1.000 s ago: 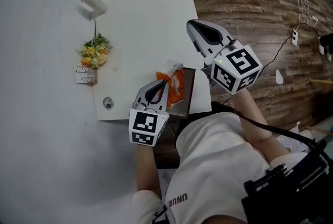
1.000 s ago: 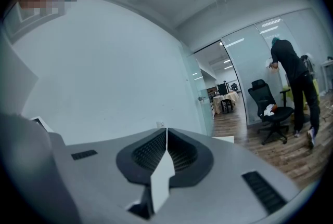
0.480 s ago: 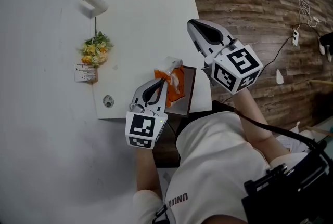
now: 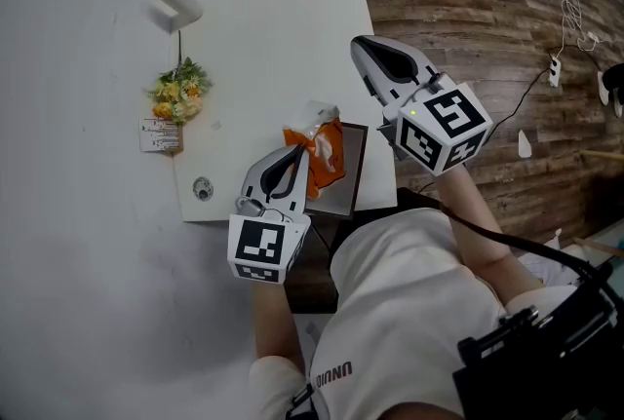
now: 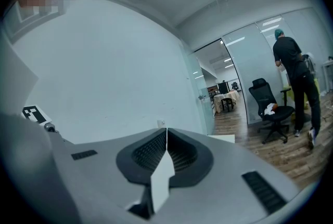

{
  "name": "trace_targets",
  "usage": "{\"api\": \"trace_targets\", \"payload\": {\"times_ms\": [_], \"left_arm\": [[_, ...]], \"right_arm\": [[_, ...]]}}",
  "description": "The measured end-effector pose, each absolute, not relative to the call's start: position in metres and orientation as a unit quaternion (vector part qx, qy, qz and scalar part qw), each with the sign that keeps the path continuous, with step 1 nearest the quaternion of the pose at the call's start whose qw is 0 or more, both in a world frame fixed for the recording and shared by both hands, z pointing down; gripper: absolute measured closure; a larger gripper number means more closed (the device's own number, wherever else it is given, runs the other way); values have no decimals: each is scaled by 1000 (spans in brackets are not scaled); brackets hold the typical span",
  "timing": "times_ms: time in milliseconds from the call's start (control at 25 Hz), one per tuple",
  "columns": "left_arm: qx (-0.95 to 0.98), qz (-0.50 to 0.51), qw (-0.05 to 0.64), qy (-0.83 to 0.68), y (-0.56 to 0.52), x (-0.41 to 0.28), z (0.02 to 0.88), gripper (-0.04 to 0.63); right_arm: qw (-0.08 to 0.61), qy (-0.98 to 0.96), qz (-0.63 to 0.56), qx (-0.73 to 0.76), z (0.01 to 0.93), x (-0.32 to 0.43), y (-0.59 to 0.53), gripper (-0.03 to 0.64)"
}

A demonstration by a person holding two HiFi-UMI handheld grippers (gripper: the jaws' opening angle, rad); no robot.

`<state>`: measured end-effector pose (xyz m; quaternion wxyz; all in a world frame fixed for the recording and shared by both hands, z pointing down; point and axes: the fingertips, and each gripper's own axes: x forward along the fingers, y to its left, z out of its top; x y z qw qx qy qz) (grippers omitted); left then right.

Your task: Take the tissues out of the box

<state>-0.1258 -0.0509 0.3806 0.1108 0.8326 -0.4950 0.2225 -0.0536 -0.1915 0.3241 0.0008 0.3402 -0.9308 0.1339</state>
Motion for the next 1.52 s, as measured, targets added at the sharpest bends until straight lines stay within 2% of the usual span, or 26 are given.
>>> {"api": "trace_targets", "payload": {"times_ms": [1520], "left_arm": [[836,204,89,-501,-47,-122,356,583]], "right_arm": [[16,-933,88,349,321,-50,-190,597]]}}
